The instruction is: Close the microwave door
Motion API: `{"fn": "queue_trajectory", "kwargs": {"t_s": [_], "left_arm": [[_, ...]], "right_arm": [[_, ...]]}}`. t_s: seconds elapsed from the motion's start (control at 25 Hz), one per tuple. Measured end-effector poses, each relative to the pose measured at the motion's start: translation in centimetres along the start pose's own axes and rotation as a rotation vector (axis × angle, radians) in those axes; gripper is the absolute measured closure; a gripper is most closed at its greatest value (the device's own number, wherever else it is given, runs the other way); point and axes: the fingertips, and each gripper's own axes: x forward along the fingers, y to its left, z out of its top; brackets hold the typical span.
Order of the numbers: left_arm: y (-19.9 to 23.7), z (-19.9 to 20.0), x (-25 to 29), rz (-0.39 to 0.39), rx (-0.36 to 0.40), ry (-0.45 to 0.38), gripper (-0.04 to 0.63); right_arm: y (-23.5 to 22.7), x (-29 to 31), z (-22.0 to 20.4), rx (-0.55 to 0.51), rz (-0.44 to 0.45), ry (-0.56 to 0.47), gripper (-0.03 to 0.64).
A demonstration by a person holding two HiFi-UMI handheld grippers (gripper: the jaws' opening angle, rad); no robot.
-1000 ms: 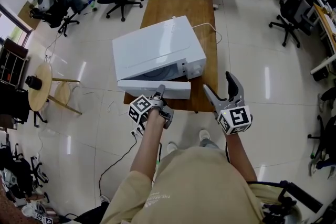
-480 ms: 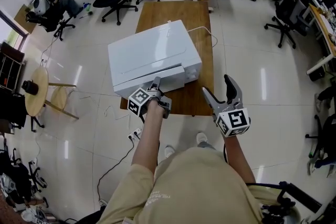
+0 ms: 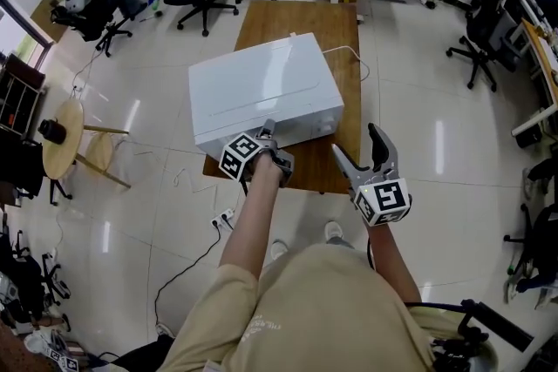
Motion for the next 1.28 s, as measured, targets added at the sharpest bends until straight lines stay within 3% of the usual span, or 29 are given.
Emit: {"fn": "queue_trajectory", "kwargs": {"t_s": [0.08,0.16,0.24,0.32,0.44,0.52,0.8,0.92,1.08,1.28], "left_arm": [[-0.1,-0.4,0.1,-0.023,0.034,0.037,0.449],[-0.3,-1.0,-0.4,-0.043,0.132,0.090,0.457],[-0.5,-1.3,-2.1,-0.046,0.246,0.117,0.570],[-1.5,-1.1,-4.7,-0.104,0.296,0.100,0.560],[-3.7,0.2,-9.3,-0.230,0.344,0.033,0.514],[-4.1,1.2,-12.6,-0.270,0.435,-0.017,0.482],[0.6,6.5,-23.9,-0.237,0.853,-0.204,0.383],[-0.3,10.7,-27.7,-0.228,1.007,-0.294,0.343],[0.6,14.9,-33.5,-0.207,1.134,-0.399,0.306],[3.2,12.2,-37.5,-0.171,1.217,-0.483,0.259]], "right_arm": [[1.4,0.4,-0.1,0.000,0.035,0.004,0.235],[2.6,0.6,-0.2,-0.002,0.066,0.004,0.235],[3.9,0.5,-0.1,-0.005,0.087,0.005,0.235],[5.1,0.6,0.2,-0.010,0.104,0.005,0.235],[7.3,0.7,0.8,-0.019,0.130,0.004,0.235],[9.7,0.3,0.5,-0.030,0.146,0.001,0.235],[21.2,-1.9,-4.5,-0.075,0.183,0.014,0.235],[24.8,-0.8,-4.6,-0.091,0.164,0.040,0.235],[29.5,-0.7,-4.9,-0.129,0.135,0.054,0.235],[30.7,-4.7,-5.0,-0.148,0.115,0.001,0.235]]}}
